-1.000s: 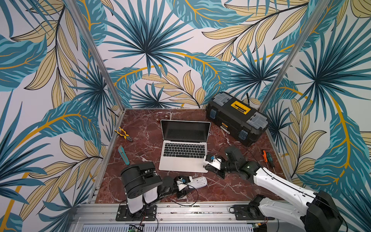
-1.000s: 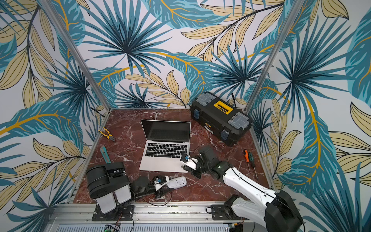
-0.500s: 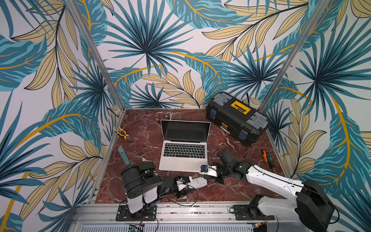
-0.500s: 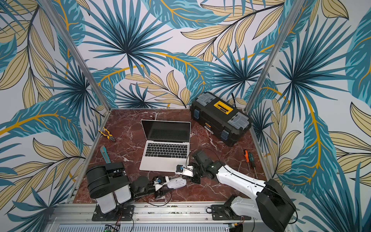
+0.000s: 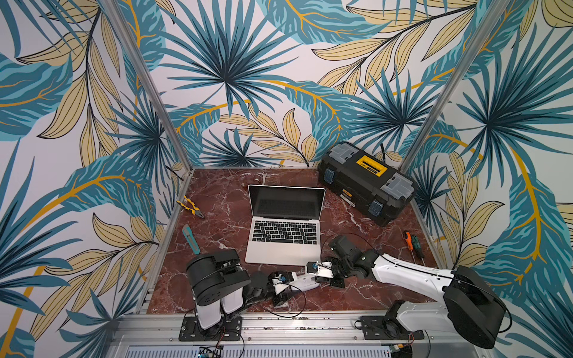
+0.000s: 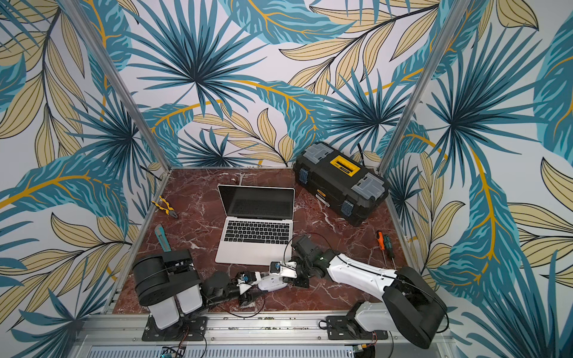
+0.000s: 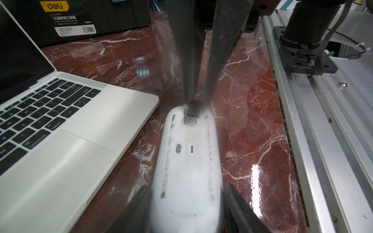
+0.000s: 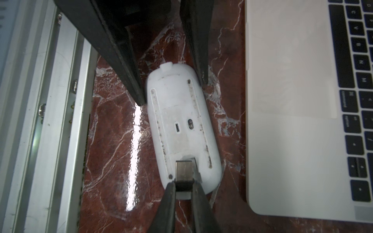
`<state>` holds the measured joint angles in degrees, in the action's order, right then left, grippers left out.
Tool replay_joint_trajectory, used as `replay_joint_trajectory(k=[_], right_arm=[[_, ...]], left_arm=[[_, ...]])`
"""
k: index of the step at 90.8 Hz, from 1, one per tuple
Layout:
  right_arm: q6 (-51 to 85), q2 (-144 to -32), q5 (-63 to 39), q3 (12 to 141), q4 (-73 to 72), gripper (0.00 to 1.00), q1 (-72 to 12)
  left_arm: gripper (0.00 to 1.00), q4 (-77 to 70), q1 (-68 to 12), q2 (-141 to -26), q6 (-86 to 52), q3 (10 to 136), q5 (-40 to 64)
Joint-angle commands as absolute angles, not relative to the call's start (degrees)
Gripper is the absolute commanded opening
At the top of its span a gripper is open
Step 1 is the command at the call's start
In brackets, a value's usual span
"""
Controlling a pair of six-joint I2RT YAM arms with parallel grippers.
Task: Remove the wireless mouse receiver from the laptop
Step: Insert the USB plug into the mouse.
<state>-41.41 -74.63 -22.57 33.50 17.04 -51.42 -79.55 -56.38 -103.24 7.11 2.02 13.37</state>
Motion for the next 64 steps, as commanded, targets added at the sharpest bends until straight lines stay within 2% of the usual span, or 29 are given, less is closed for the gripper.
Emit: replay_joint_trajectory(k=[1, 64], right_arm=[[-42.2, -74.8, -21.8, 33.2, 17.7, 0.03, -51.8], [-42.8, -76.3, -18.8, 33.8, 16.4, 0.07, -53.2]], left_arm=[[0.49, -80.5, -55.9, -103.6, 7.0, 1.9, 14.5], [0.49, -80.2, -55.5, -103.6, 6.8, 2.0, 15.1]])
